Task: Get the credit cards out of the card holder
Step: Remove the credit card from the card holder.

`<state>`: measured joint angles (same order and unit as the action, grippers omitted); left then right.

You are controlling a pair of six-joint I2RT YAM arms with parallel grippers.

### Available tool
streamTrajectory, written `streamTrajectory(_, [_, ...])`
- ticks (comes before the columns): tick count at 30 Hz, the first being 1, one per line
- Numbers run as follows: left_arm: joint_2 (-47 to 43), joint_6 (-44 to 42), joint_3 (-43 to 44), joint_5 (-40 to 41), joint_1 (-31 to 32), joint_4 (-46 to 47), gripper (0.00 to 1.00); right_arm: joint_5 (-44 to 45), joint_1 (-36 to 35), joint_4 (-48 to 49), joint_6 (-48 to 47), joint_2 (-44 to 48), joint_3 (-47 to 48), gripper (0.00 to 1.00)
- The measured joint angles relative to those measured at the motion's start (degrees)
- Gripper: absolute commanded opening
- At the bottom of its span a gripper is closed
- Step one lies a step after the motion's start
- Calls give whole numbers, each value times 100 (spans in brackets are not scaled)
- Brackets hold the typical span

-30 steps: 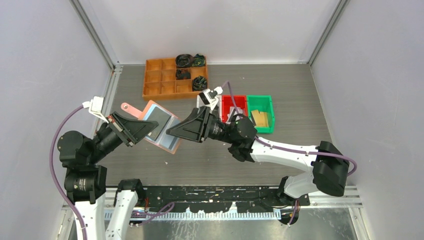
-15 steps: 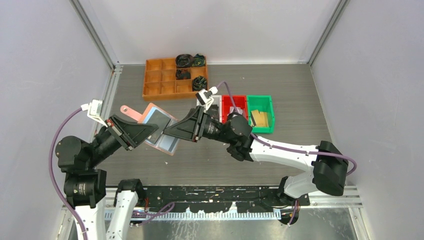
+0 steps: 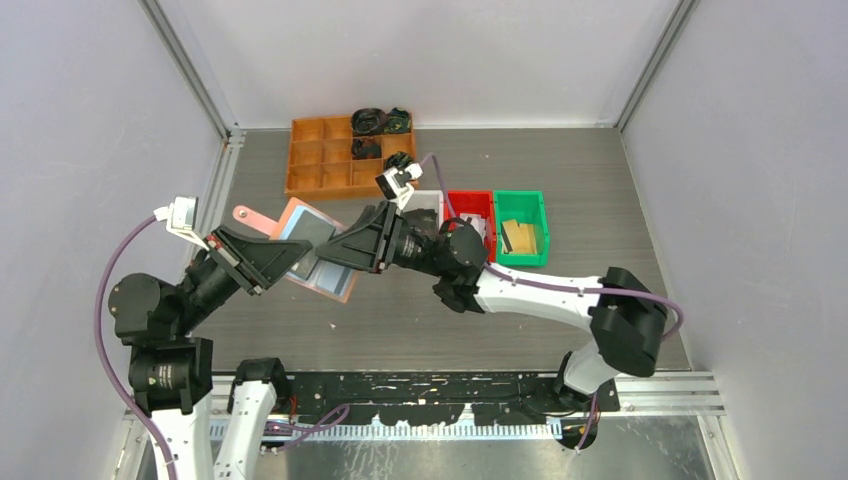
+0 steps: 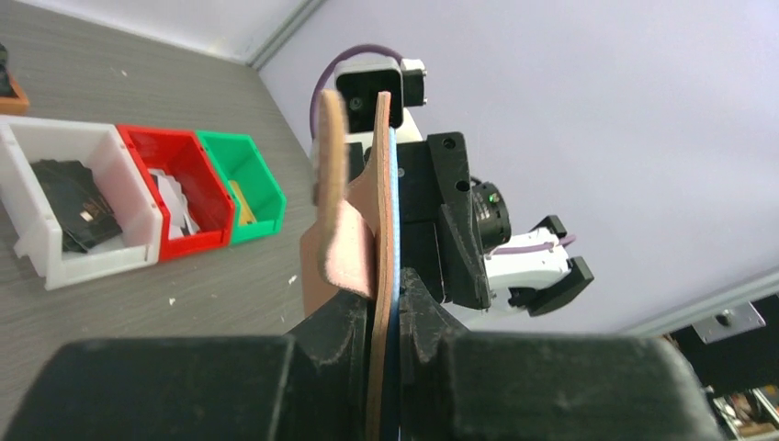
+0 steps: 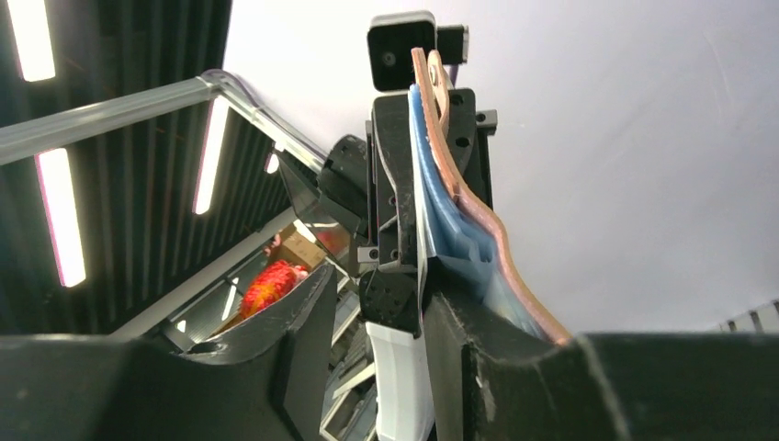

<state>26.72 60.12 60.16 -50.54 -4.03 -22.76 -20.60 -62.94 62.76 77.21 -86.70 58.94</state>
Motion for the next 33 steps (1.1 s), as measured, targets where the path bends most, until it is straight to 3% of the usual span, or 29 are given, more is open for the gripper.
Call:
streamTrajectory(5, [2,111,0,214,-48,131,14,-2,39,767,334,-463,138,41])
streamTrajectory(11, [-9,240,-28,118,-39,234,24,103,-33,1014,356,-498,140,45])
streamTrajectory(19, [-63,332,-151,63,-22,262,25,330,-155,1174,280,-710,192,20])
streamTrajectory(27, [-59,361,-149,39,-13,142,27,527,-219,1320,269,-706,4,18])
streamTrajectory(33, [-44,361,-142,-31,26,-11,21,643,-256,1287,249,-529,-249,18])
